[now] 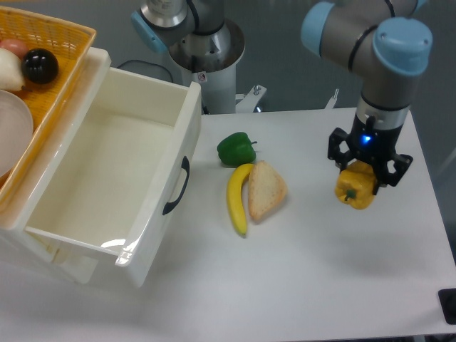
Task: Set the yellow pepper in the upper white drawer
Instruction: 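Carry the yellow pepper over the banana toward the open white drawer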
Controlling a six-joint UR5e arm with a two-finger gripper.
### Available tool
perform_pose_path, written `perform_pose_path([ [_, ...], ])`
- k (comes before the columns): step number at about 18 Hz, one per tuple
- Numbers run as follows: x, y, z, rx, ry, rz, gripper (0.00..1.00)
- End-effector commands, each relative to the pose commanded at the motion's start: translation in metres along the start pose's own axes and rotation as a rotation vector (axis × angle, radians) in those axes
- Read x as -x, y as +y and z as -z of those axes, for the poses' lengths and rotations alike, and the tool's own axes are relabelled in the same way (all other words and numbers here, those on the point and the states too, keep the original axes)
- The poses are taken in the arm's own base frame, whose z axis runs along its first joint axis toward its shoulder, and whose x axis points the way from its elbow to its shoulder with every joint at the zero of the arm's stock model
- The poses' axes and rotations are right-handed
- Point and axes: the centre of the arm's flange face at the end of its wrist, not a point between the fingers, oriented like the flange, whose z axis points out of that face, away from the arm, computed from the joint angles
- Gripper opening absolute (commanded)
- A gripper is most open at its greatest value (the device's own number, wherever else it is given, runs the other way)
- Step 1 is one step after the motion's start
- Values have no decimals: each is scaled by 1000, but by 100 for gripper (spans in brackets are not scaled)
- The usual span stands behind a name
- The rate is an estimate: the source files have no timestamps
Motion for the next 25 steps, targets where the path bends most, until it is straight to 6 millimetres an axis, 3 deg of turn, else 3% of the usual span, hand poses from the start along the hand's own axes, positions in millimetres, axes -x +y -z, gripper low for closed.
perform_pose_path([
  [5, -58, -18, 39, -78, -2, 59, 33],
  [9, -106, -55, 52, -121, 35, 104, 34],
  [15, -166, -92, 84, -193, 57, 136, 34],
  [18, -190, -108, 83, -195, 81, 135, 34],
  [25, -245, -132, 58, -158, 156, 100, 34],
])
